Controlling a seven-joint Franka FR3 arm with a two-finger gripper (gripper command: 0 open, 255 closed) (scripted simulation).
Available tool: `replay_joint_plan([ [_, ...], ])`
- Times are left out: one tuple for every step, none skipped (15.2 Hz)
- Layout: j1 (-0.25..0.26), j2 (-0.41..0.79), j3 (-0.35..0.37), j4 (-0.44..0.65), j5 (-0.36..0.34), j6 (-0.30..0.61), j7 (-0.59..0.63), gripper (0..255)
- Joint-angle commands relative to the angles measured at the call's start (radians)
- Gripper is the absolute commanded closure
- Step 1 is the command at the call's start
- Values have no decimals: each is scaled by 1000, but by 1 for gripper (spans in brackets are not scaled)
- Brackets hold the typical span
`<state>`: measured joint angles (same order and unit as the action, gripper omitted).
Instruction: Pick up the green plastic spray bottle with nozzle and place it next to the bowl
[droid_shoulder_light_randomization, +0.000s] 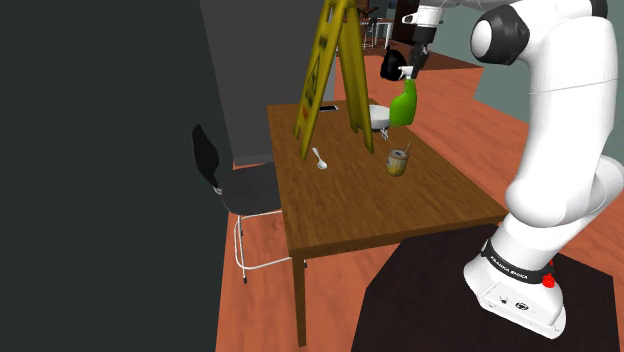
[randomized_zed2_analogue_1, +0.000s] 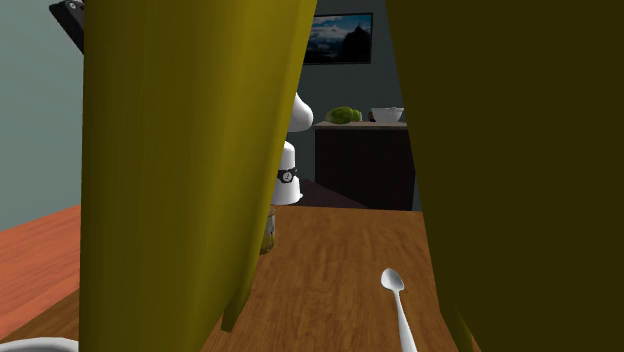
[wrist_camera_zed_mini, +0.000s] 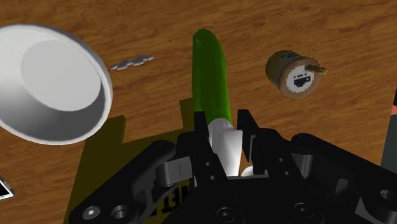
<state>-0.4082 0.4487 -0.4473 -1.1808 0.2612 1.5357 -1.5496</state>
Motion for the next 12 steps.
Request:
replay_joint_plan([
  [4,-2,0,-28,0,27,-3,255],
  [7,-5,0,-47,-2,42,-4,255],
  [10,-8,0,-65,-3,58,-5,255],
  [13,-10,0,-83,-3,72,-7,255],
  [16,-12,0,-99,-4,87,-8,255],
  [18,-14,1,-116,-4,101,-10,255],
  [20,-16,1,-132,-5,115,-11,255],
  [23,-17,1,-147,-5,129,-12,255],
  [24,-18,1,-162,-5,143,-14,255],
  [26,-18,2,-176,-5,157,-15,255],
  [28,-18,2,-190,-4,170,-17,255],
  [29,-18,2,-203,-4,184,-19,255],
])
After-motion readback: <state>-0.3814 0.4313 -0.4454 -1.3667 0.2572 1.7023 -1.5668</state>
